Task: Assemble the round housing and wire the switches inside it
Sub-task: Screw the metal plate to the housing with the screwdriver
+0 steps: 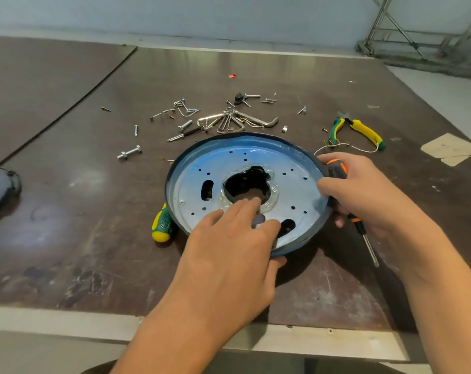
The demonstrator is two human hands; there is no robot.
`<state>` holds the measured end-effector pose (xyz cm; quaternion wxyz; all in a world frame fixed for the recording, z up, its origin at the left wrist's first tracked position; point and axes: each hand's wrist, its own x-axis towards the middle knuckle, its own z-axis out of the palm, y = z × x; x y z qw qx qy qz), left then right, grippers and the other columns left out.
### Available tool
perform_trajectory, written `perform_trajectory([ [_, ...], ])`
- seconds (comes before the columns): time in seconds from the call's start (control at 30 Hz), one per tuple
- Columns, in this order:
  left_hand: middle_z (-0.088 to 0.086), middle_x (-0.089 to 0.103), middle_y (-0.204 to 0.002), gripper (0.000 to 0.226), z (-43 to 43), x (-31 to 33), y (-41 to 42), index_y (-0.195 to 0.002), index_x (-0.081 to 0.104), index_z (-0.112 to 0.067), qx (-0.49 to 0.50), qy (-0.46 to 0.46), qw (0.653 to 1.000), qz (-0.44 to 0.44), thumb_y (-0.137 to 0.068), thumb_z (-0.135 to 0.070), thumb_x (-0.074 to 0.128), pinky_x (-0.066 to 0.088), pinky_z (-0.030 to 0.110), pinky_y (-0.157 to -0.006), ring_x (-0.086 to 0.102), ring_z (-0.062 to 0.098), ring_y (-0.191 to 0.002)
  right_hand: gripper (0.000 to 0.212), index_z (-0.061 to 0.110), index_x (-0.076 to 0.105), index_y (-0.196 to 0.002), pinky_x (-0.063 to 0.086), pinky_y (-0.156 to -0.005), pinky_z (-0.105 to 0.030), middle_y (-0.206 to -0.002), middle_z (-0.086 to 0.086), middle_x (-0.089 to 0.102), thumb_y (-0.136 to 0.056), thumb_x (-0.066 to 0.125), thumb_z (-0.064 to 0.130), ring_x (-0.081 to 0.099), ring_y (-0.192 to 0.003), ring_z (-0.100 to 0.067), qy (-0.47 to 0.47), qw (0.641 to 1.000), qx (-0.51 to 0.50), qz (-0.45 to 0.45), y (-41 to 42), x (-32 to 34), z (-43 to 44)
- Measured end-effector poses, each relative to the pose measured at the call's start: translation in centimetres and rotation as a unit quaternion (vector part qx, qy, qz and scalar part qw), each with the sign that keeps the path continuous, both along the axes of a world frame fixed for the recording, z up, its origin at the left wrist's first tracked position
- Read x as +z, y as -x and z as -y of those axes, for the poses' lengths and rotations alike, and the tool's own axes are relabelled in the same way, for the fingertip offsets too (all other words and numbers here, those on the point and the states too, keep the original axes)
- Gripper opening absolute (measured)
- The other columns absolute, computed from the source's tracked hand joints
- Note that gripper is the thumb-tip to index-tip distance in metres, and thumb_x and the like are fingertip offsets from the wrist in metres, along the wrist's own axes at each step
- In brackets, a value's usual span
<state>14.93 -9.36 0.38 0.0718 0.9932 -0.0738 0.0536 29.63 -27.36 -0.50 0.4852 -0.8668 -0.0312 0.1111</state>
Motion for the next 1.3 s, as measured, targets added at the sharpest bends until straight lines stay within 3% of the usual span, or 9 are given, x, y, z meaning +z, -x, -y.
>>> perform_trajectory([
  [0.13, -0.001, 0.058, -0.135, 0.054, -0.4, -0.1, 0.0, -0.125, 0.061, -0.028, 0.010, -0.022, 0.999, -0.029, -0.072, -0.029, 0.074, 0.045, 0.039, -0.103, 0.054, 0.018, -0.126, 0.062, 0.028, 0.046, -0.140, 0.038, -0.040, -0.026, -0.059, -0.004, 0.055, -0.084, 0.061, 0.008, 0.039, -0.034, -0.016, -0.014, 0.999, 0.041, -0.029, 0.4, 0.1, 0.0],
  [0.27, -0.001, 0.053, -0.141, 0.057, -0.7, -0.2, -0.3, -0.133, 0.051, -0.031, 0.025, -0.055, 0.998, -0.034, -0.082, -0.052, 0.063, 0.045, 0.045, -0.103, 0.049, 0.020, -0.130, 0.053, 0.029, 0.042, -0.142, 0.029, -0.038, -0.019, -0.052, 0.004, 0.058, -0.094, 0.064, 0.024, 0.033, -0.036, -0.011, -0.038, 0.994, 0.060, -0.082, 0.3, 0.0, 0.2],
  [0.43, -0.001, 0.059, -0.135, 0.049, -0.1, 0.0, -0.8, -0.130, 0.057, -0.034, 0.026, -0.056, 0.998, -0.024, -0.092, -0.056, 0.035, 0.049, 0.042, -0.093, 0.053, 0.022, -0.126, 0.004, 0.022, 0.059, -0.101, 0.027, -0.038, -0.019, -0.051, 0.002, 0.058, -0.097, 0.058, 0.023, 0.031, -0.040, -0.013, -0.055, 0.996, 0.044, -0.055, 0.6, -0.1, -0.6],
  [0.63, -0.019, 0.038, -0.151, 0.043, -4.0, 0.7, -0.3, -0.136, 0.050, -0.046, -0.033, 0.019, 0.996, -0.078, -0.093, -0.042, 0.055, 0.038, 0.033, -0.108, 0.040, 0.008, -0.136, 0.019, 0.009, 0.060, -0.091, 0.024, -0.037, -0.016, -0.075, -0.024, 0.072, -0.096, 0.059, 0.028, 0.026, -0.035, -0.013, -0.011, 0.979, 0.131, -0.158, 0.8, 1.2, 0.6],
  [0.77, -0.026, 0.043, -0.140, 0.052, -5.0, 1.5, 0.0, -0.131, 0.052, -0.043, -0.030, 0.032, 0.994, -0.101, -0.083, -0.064, 0.049, 0.039, 0.027, -0.102, 0.045, 0.002, -0.127, 0.030, 0.009, 0.062, -0.090, 0.023, -0.037, -0.015, -0.071, -0.013, 0.071, -0.098, 0.059, 0.038, 0.026, -0.038, -0.011, -0.038, 0.985, 0.097, -0.138, 0.9, 0.5, 0.2],
  [0.83, -0.021, 0.048, -0.134, 0.060, -3.4, 1.6, 0.0, -0.127, 0.052, -0.039, -0.013, 0.041, 0.997, -0.067, -0.079, -0.071, 0.037, 0.042, 0.028, -0.097, 0.050, 0.005, -0.120, 0.030, 0.010, 0.057, -0.082, 0.022, -0.038, -0.016, -0.064, -0.011, 0.050, -0.096, 0.062, 0.036, 0.025, -0.039, -0.012, -0.063, 0.992, 0.047, -0.097, 0.8, -0.1, -0.4],
  [0.93, -0.008, 0.051, -0.137, 0.054, -0.6, 0.6, -0.2, -0.131, 0.051, -0.032, 0.000, 0.010, 1.000, -0.012, -0.088, -0.061, 0.036, 0.040, 0.037, -0.107, 0.047, 0.012, -0.127, 0.017, 0.012, 0.058, -0.088, 0.023, -0.039, -0.017, -0.067, -0.009, 0.039, -0.095, 0.062, 0.027, 0.027, -0.040, -0.012, -0.073, 0.993, 0.035, -0.083, 0.9, -0.3, -1.2],
  [1.03, -0.002, 0.055, -0.130, 0.047, 1.3, -0.4, -0.8, -0.130, 0.052, -0.026, -0.001, -0.001, 1.000, 0.012, -0.091, -0.052, 0.049, 0.042, 0.045, -0.105, 0.050, 0.019, -0.125, 0.017, 0.015, 0.052, -0.078, 0.023, -0.039, -0.016, -0.051, 0.002, 0.042, -0.094, 0.057, 0.021, 0.028, -0.038, -0.011, -0.068, 0.991, 0.051, -0.105, 1.2, -0.1, -1.3],
  [1.3, -0.003, 0.043, -0.147, 0.053, 1.0, -0.4, -1.9, -0.143, 0.036, -0.036, 0.031, -0.028, 0.999, 0.011, -0.093, -0.051, 0.047, 0.035, 0.054, -0.110, 0.034, 0.021, -0.140, 0.016, 0.016, 0.055, -0.081, 0.022, -0.037, -0.018, -0.053, 0.004, 0.047, -0.094, 0.055, 0.026, 0.029, -0.040, -0.011, -0.124, 0.981, 0.073, -0.130, 2.5, 1.2, -1.4],
])
